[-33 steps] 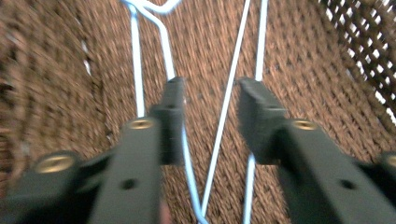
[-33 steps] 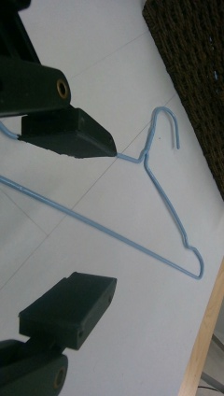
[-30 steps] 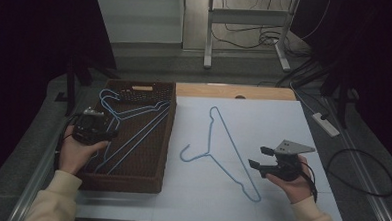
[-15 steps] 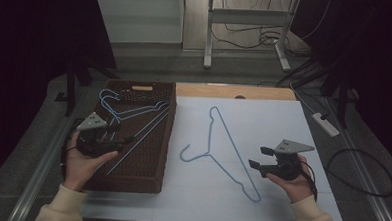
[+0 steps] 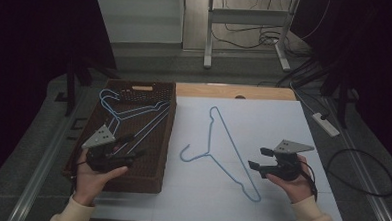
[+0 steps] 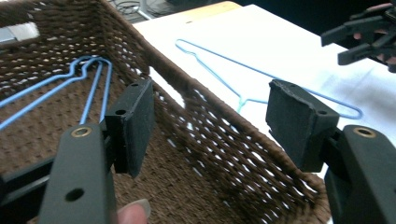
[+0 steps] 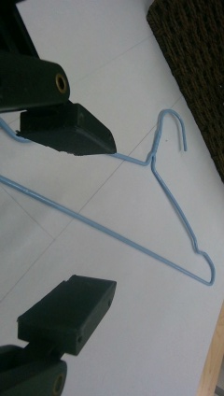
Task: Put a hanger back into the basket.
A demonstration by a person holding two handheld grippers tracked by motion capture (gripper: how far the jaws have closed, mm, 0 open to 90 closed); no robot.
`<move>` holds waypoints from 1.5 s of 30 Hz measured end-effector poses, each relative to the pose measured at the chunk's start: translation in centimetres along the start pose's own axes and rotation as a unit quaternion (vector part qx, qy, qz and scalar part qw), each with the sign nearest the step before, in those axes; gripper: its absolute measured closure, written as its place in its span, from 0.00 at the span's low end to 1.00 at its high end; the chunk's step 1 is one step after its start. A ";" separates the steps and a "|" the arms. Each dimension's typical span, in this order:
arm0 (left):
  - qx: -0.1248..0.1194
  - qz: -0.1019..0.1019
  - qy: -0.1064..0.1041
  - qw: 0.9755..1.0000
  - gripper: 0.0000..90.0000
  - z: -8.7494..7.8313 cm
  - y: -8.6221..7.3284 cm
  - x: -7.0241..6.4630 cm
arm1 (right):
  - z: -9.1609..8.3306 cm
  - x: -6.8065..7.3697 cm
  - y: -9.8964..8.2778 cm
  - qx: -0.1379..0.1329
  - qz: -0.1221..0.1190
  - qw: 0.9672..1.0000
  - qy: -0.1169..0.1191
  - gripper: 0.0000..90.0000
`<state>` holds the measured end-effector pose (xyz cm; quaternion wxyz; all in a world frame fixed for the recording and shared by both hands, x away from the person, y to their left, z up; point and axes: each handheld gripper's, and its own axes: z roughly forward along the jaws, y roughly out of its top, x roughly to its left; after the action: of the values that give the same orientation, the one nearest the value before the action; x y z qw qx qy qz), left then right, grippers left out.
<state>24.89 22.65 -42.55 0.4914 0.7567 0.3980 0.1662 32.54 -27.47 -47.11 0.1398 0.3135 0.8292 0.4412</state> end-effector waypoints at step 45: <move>0.026 0.006 -0.017 1.000 0.37 1.6 -0.9 -1.4 | 13.3 -3.0 7.2 0.122 0.006 0.992 0.021 1.00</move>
<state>24.67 20.75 -43.89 0.4777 0.7741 0.3891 0.1455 44.43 -17.85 -48.94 0.0807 0.3239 0.8776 0.3441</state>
